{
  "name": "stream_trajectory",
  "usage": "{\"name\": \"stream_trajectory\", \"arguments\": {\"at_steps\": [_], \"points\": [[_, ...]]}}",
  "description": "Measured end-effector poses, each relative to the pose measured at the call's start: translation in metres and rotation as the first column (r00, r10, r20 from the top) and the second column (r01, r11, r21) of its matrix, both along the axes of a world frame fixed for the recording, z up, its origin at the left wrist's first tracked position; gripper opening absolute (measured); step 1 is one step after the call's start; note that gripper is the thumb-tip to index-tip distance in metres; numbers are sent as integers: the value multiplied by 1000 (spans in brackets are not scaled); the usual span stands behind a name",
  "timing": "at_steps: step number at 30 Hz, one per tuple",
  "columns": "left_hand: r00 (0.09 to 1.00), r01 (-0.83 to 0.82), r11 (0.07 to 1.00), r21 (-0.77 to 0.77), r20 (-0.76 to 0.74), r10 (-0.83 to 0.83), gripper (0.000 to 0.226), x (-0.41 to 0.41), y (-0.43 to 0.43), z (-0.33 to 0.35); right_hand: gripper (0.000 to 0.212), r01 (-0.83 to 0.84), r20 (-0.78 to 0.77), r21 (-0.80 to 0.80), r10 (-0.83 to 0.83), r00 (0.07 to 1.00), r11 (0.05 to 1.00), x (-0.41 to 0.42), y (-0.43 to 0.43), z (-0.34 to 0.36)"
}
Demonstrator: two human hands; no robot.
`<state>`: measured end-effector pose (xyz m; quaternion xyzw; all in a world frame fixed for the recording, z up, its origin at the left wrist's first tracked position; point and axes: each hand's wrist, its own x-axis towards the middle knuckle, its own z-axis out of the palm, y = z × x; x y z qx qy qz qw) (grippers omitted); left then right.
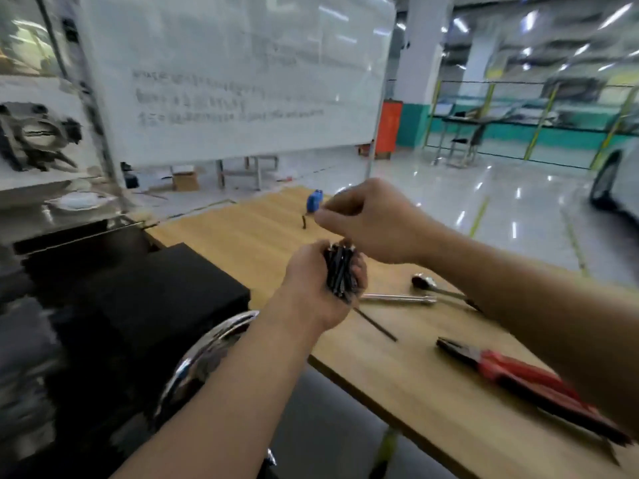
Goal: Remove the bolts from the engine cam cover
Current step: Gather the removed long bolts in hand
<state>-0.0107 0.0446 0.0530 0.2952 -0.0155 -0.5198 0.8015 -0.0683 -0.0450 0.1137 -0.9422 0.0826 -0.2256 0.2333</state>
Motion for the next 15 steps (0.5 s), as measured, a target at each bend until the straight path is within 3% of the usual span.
{"name": "stream_trajectory", "arguments": {"at_steps": [3,5,8,9,10,11,12,13,14,15], "points": [[988,76,994,76,127,-86,48,1,-57,-25,28,141,-37,134,-137,990,981,-2,-37,-60],[972,120,979,166,183,-150,44,19,-84,-35,30,209,16,188,-215,976,960,7,-61,-85],[914,22,920,392,365,-177,27,65,-120,-43,43,282,125,296,-330,936,912,26,-101,-100],[824,-98,865,493,528,-207,24,79,-130,-47,49,301,134,307,-354,926,903,33,-112,-105],[651,-255,790,557,703,-286,21,91,-138,-54,53,313,126,307,-365,923,899,40,-122,-111],[385,-430,712,556,826,-412,19,102,-144,-64,55,326,103,294,-368,924,899,48,-130,-118],[93,-558,659,503,828,-553,19,109,-146,-76,56,335,72,268,-365,928,903,55,-134,-125],[-126,-602,654,459,754,-645,18,112,-147,-87,57,336,41,234,-355,934,912,61,-137,-133],[-264,-579,686,442,694,-670,15,113,-146,-97,56,328,18,196,-338,941,924,65,-139,-141],[-341,-507,741,440,688,-641,11,112,-145,-106,53,311,7,160,-316,949,937,68,-141,-148]]}}
